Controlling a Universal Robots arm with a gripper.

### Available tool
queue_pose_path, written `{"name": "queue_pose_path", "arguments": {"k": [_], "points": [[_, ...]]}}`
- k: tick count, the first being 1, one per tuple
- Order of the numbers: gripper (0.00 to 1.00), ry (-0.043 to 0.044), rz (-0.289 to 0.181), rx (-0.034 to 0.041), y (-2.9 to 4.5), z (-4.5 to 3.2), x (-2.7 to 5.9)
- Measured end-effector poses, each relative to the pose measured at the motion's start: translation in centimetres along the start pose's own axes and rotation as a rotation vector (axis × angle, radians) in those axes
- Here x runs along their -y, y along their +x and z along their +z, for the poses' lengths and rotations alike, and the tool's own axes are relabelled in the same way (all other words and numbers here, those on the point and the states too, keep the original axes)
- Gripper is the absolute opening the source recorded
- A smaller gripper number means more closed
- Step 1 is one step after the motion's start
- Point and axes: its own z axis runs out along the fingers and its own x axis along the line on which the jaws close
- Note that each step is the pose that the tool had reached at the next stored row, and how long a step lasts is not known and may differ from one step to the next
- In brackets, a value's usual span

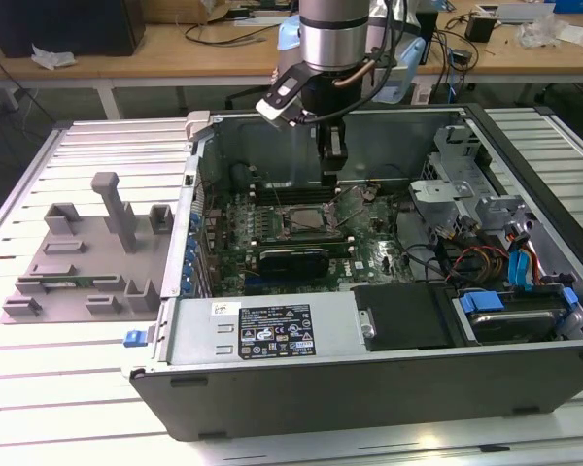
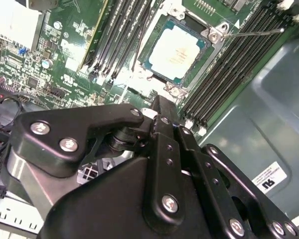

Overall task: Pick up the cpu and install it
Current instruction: 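Close the cpu cover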

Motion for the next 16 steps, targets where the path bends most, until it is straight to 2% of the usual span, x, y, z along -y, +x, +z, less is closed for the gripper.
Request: {"name": "queue_pose_path", "arguments": {"k": [5,9,13,16], "points": [[0.11,0.0002,0.0,0.0002,0.0,0.04,-1.16],[0.11,0.0002,0.0,0.0002,-0.04,0.12,-2.91],[0.11,0.0005,0.0,0.0002,-0.09,0.23,-5.66],[0.11,0.0005,0.0,0.0002,-0.1,0.27,-6.45]]}}
